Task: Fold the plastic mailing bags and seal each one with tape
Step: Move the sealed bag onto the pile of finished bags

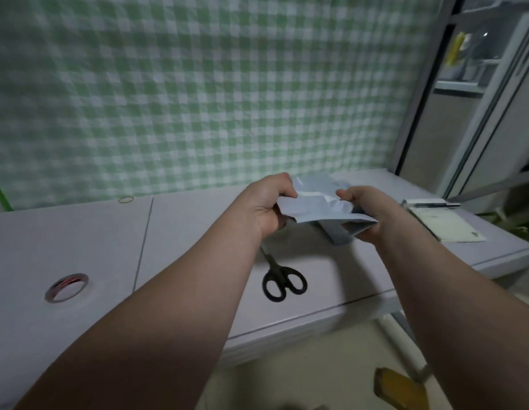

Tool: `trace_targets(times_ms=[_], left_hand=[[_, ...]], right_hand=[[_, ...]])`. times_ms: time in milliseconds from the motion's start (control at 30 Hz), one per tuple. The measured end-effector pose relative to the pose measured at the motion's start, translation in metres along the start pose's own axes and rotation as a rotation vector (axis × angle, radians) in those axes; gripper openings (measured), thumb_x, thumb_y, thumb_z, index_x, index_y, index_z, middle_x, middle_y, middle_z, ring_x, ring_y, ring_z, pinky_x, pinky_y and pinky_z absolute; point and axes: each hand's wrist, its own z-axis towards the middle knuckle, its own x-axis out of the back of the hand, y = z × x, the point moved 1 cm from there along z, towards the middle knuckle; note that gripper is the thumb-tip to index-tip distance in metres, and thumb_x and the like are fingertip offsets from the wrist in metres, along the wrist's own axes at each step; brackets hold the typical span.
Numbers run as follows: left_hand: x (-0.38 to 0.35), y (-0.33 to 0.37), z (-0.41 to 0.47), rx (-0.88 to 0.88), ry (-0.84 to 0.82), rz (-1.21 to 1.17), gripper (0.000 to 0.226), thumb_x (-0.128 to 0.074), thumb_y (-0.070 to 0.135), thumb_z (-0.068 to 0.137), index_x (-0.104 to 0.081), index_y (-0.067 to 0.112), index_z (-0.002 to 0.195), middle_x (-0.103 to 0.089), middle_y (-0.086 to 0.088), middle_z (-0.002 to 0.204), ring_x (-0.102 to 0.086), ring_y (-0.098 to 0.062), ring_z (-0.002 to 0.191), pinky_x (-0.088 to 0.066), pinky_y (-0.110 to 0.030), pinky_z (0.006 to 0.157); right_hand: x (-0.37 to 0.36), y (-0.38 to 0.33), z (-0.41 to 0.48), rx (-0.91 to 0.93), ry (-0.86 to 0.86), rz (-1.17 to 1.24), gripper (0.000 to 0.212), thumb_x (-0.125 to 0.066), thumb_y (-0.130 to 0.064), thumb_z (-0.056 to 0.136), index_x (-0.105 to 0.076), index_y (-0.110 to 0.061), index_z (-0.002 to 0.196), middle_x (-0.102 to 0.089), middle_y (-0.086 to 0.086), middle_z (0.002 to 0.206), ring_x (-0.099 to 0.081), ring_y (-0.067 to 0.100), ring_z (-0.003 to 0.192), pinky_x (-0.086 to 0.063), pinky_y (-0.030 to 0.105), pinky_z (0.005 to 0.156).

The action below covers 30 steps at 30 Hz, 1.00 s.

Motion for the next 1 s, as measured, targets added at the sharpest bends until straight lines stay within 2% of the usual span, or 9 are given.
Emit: trace_targets(times_ms=[100,233,433,533,633,733,800,867,1000], left_hand=[[-0.026,-0.021,0.028,0.02,-0.051,-0.04,0.038,-0.033,-0.013,0.078,-0.057,0.005,0.102,-0.058,-0.017,0.106,-0.058,-0.033,0.095,-0.053,-0.044,0.083],[-0.052,-0.042,0.054,0.046,-0.089,-0.084,0.044,-0.026,-0.02,0.08,-0.058,0.009,0.086,-0.063,-0.011,0.093,-0.061,-0.032,0.087,-0.053,-0.039,0.072],[-0.062,-0.071,0.091,0.094,-0.062,-0.051,0.079,-0.031,-0.023,0.079,-0.033,0.016,0.147,-0.042,-0.008,0.146,-0.056,-0.034,0.115,-0.052,-0.042,0.086],[-0.064,-0.079,0.098,0.121,-0.084,0.084,0.06,-0.04,-0.019,0.082,-0.046,0.005,0.137,-0.058,-0.011,0.126,-0.059,-0.032,0.109,-0.051,-0.039,0.09],[-0.067,-0.072,0.093,0.103,-0.025,0.445,0.018,-0.051,-0.009,0.082,-0.055,0.008,0.077,-0.054,-0.012,0.086,-0.056,-0.024,0.084,-0.05,-0.027,0.064],[-0.066,-0.065,0.087,-0.017,0.143,0.799,0.017,-0.052,-0.002,0.082,-0.05,0.011,0.07,-0.051,-0.012,0.081,-0.052,-0.027,0.073,-0.046,-0.025,0.061],[-0.063,-0.061,0.089,-0.105,0.28,0.958,0.024,-0.054,0.01,0.085,-0.06,0.015,0.108,-0.046,-0.015,0.123,-0.054,-0.03,0.103,-0.043,-0.024,0.082],[-0.055,-0.059,0.097,-0.107,0.344,0.856,0.051,-0.055,0.017,0.085,-0.047,0.022,0.135,-0.034,-0.012,0.138,-0.05,-0.03,0.113,-0.041,-0.025,0.09],[-0.051,-0.054,0.116,-0.063,0.306,0.413,0.047,-0.053,0.025,0.079,-0.053,0.015,0.125,-0.061,-0.011,0.12,-0.06,-0.028,0.101,-0.052,-0.04,0.09]], right_hand=[[0.032,-0.009,0.02,-0.015,0.037,-0.073,0.037,-0.036,-0.001,0.08,-0.059,-0.01,0.107,-0.054,0.01,0.097,-0.052,0.023,0.063,-0.046,0.019,0.041],[0.062,-0.026,0.049,0.049,0.063,-0.253,0.042,-0.037,-0.001,0.079,-0.064,-0.018,0.105,-0.056,0.004,0.097,-0.056,0.022,0.059,-0.043,0.025,0.048],[0.077,-0.035,0.085,0.205,0.071,-0.447,0.041,-0.04,0.001,0.079,-0.066,-0.02,0.103,-0.062,0.011,0.103,-0.06,0.027,0.076,-0.051,0.036,0.073],[0.078,-0.027,0.097,0.351,0.169,-0.701,0.035,-0.047,0.001,0.079,-0.069,-0.023,0.093,-0.068,0.008,0.099,-0.06,0.022,0.081,-0.049,0.028,0.073],[0.074,-0.023,0.1,0.473,0.255,-1.185,0.031,-0.05,-0.002,0.082,-0.067,-0.023,0.097,-0.066,0.006,0.108,-0.056,0.025,0.106,-0.048,0.03,0.086],[0.06,-0.027,0.089,0.563,0.4,-1.764,0.034,-0.048,-0.01,0.086,-0.06,-0.022,0.116,-0.06,0.007,0.119,-0.044,0.028,0.117,-0.038,0.035,0.091],[0.047,-0.027,0.084,0.702,0.401,-1.828,0.034,-0.046,-0.02,0.09,-0.055,-0.021,0.123,-0.056,0.005,0.124,-0.041,0.027,0.119,-0.034,0.037,0.093],[0.036,-0.018,0.084,0.757,0.246,-1.767,0.044,-0.04,-0.037,0.094,-0.044,-0.023,0.136,-0.045,0.006,0.139,-0.037,0.027,0.128,-0.03,0.041,0.102],[0.023,0.014,0.089,0.459,-0.042,-1.654,0.069,-0.031,-0.062,0.092,-0.008,-0.036,0.151,0.005,0.004,0.16,0.005,0.027,0.147,0.0,0.053,0.115]])
